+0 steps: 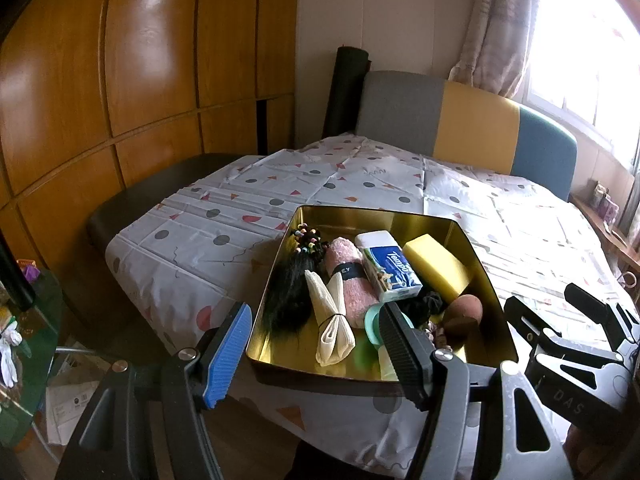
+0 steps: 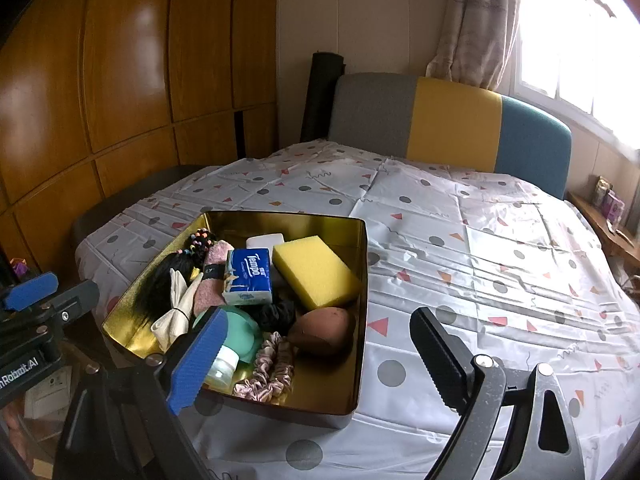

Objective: Organize soft objects

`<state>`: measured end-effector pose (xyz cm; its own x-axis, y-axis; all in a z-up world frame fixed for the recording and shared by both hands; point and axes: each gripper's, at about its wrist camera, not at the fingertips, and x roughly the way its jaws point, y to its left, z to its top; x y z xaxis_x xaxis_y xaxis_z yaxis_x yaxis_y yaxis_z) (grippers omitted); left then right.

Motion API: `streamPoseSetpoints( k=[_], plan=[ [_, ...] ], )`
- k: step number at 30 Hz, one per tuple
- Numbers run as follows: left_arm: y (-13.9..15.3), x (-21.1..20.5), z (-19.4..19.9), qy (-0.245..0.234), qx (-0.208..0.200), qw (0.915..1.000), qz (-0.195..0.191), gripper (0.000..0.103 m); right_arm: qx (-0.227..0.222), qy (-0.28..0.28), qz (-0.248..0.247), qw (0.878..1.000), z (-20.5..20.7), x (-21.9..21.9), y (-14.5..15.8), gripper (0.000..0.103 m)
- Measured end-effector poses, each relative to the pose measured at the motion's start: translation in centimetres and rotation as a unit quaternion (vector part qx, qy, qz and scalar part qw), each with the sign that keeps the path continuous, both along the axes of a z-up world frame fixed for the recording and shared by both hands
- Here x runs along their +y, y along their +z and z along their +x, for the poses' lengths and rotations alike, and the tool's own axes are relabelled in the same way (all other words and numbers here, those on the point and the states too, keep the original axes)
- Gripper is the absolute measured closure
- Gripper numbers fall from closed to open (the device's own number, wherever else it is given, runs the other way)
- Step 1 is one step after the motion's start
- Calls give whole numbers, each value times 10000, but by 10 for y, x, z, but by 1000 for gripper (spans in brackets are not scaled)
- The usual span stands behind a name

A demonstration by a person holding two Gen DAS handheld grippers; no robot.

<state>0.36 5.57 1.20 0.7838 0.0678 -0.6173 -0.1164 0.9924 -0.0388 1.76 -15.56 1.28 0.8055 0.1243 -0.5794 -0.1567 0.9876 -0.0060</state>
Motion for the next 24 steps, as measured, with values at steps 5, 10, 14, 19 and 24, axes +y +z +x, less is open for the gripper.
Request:
streamPoseSetpoints(
  k=[5, 10, 14, 19, 24],
  plan=[
    [-1, 1, 2, -17, 32, 10000, 5, 36, -7, -10, -2, 10000, 0, 0, 0, 10],
    [-2, 2, 3, -27, 48, 10000, 1, 36, 1, -10, 0, 10000, 0, 0, 0, 9],
    [-2, 2, 3, -30, 55, 10000, 3, 36, -1, -8, 4, 10000, 0, 0, 0, 9],
    [-2, 2, 3, -30, 62, 10000, 0, 36, -3, -18, 9, 10000, 0, 0, 0, 9],
    [-2, 2, 3, -29, 70, 10000, 1, 36, -5, -13, 10, 10000, 0, 0, 0, 9]
  ],
)
